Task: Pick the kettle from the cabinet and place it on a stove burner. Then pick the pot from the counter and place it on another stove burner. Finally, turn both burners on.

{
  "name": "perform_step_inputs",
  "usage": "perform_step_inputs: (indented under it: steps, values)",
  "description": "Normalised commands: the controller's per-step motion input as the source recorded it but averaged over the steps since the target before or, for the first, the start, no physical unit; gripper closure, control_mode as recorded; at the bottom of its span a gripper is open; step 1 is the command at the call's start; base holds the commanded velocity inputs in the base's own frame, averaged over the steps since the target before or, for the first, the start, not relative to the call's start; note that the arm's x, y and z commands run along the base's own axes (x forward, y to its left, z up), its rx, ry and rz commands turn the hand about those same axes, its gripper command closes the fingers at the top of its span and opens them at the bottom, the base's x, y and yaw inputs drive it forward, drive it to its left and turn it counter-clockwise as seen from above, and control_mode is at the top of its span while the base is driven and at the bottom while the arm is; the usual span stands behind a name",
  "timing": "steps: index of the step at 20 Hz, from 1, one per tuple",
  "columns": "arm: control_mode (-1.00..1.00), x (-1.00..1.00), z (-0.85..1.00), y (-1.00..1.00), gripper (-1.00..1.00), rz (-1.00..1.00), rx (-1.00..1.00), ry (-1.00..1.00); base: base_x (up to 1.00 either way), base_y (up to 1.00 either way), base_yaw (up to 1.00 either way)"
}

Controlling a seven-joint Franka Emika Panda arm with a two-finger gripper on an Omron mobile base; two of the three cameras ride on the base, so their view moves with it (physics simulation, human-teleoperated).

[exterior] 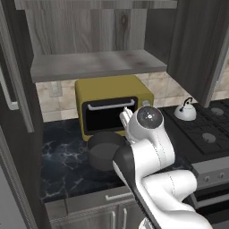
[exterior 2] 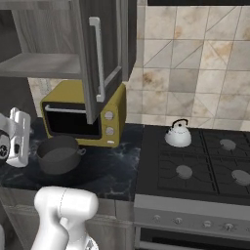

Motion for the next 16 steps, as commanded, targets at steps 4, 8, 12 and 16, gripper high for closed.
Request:
perform_step_inputs:
  steps: [4,8,12,16]
  values:
    - [-1.00,0.00,-0.10,0.07,-1.00,-0.09,0.00,0.00,0.00,0.00,0.00]
    - [-1.00,0.00,-0.12,0.07,-1.00,-0.07,0.00,0.04,0.00,0.00,0.00]
    - [-1.00,0.01,-0.17,0.08,-1.00,-0.06,0.00,0.07,0.00,0.00,0.00]
    - [-1.00,0.02,-0.16,0.09,-1.00,-0.07,0.00,0.04,0.00,0.00,0.00]
